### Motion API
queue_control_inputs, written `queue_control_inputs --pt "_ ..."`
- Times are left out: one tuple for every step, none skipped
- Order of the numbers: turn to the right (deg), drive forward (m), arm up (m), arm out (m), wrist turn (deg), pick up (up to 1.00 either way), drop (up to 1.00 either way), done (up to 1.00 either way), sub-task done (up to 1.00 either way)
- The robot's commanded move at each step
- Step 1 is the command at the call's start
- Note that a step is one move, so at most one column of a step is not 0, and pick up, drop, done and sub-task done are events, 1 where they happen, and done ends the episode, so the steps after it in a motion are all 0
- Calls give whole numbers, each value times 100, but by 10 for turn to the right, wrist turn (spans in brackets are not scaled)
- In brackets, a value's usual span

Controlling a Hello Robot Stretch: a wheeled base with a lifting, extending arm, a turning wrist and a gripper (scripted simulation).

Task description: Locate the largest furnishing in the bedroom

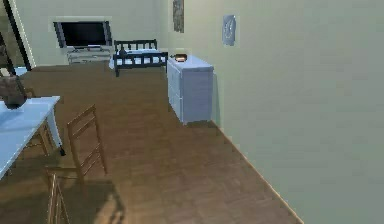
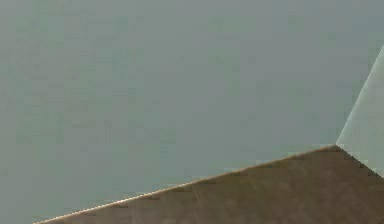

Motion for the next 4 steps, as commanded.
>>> queue_control_inputs --pt "270 0 0 0 0 0 0 0 0" --pt "0 60 0 0 0 0 0 0 0" --pt "-390 0 0 0 0 0 0 0 0" --pt "0 45 0 0 0 0 0 0 0"
